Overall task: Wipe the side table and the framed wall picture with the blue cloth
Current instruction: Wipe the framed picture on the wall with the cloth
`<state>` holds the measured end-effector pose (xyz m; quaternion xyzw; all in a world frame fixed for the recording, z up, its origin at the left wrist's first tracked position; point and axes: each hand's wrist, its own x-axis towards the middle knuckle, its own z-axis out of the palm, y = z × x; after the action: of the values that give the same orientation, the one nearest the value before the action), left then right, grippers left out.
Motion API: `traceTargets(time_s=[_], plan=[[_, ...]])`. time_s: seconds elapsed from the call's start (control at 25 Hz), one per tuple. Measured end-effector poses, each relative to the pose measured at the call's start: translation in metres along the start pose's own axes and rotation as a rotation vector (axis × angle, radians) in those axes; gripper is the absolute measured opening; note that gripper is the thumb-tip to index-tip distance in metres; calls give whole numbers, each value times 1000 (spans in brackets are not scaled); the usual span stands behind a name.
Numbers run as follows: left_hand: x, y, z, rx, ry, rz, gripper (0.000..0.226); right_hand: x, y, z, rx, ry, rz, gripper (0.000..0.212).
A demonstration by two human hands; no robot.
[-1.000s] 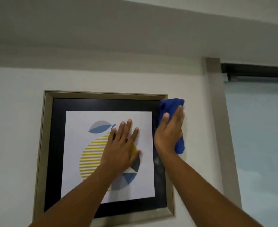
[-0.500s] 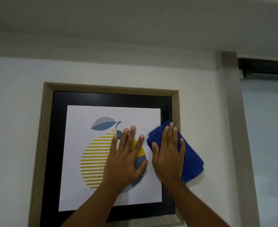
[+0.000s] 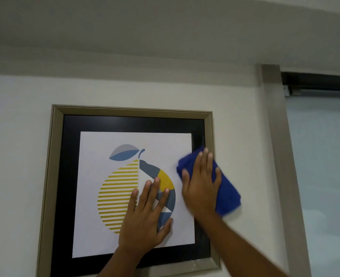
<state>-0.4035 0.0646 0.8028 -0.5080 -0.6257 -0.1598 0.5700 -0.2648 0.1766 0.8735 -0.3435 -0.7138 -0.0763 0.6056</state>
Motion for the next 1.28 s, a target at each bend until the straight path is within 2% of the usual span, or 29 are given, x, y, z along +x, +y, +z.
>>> traceTargets(time_s=[0.12,0.2,0.36,0.52,0.6,0.72,0.92,1.0,1.16,1.28], plan=[[-1,0,-2,10,5,1,79,81,-26,-15,9,39,2,69],[2,1,-2,21,14,3,79,92,-26,-15,3,69,-1,69],[-1,0,6,-14,35,-1,81,-5,1,9,-33,69,-4,70],[-3,0,2,2,15,5,80,-136,30,33,-63,-54,36,71],[0,1,1,15,2,2,79,-147,34,29,-100,-119,50,71],[-1,0,0,10,-13,10,79,-86,18,14,-57,-100,8,70],[-3,0,6,17,5,4,80,79,-21,-18,-30,19,-53,68],[-3,0,7,23,26,-1,81,93,-24,-18,-52,36,-51,68],[-3,0,12,6,45,7,82,-7,-2,8,-20,60,-26,69],[-5,1,11,5,44,11,82,-120,25,30,-43,-46,14,68]])
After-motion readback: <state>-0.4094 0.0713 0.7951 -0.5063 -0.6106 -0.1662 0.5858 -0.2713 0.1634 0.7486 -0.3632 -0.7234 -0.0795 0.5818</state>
